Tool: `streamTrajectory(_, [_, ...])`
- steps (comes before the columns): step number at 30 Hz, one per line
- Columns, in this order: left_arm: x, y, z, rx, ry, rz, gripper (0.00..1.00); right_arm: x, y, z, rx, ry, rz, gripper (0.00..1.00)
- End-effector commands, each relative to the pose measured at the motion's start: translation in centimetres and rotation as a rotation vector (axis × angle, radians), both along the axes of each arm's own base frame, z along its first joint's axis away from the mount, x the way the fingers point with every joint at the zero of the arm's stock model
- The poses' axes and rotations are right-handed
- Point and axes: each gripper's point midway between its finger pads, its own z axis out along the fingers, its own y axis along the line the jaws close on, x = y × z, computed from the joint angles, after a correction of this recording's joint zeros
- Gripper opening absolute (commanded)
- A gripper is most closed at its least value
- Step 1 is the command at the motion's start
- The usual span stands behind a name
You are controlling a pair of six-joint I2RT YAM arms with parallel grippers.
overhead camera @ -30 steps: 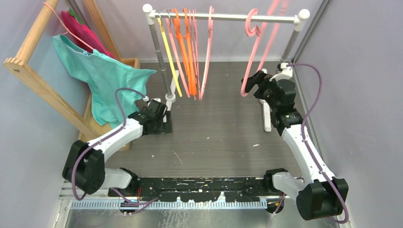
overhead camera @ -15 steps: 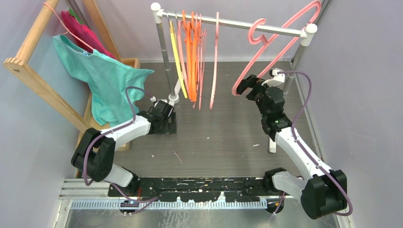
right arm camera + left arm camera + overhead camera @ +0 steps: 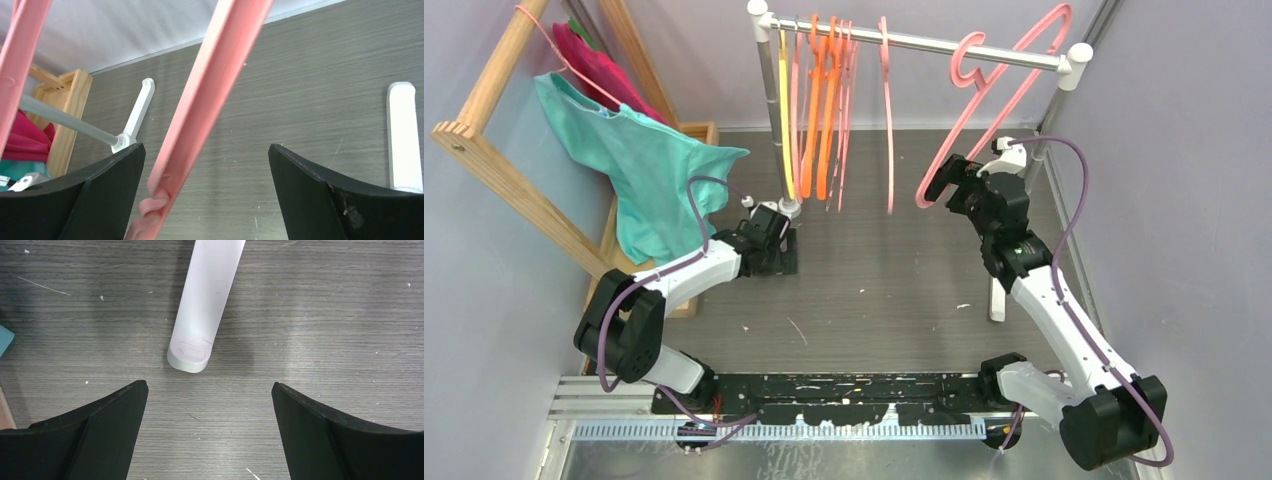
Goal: Organize the hangers
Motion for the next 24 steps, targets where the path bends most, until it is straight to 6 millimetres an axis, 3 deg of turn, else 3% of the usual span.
streamTrajectory(1, [1.6, -0.6, 1.3, -0.017, -0.067, 0.001, 0.98, -1.4, -0.9, 4.7, 0.028, -0.053, -0.036, 1.0])
streamTrajectory(12, [1.9, -0.8, 1.7, -0.021, -0.075, 0.001, 0.98, -0.8, -3.5, 10.6, 0.055, -0.128, -0.197, 1.0])
streamTrajectory(24, [1.9, -0.8, 1.1, -0.012, -0.06, -0.004, 0.98, -3.5, -7.3, 14.1, 0.016, -0.226, -0.353, 1.0])
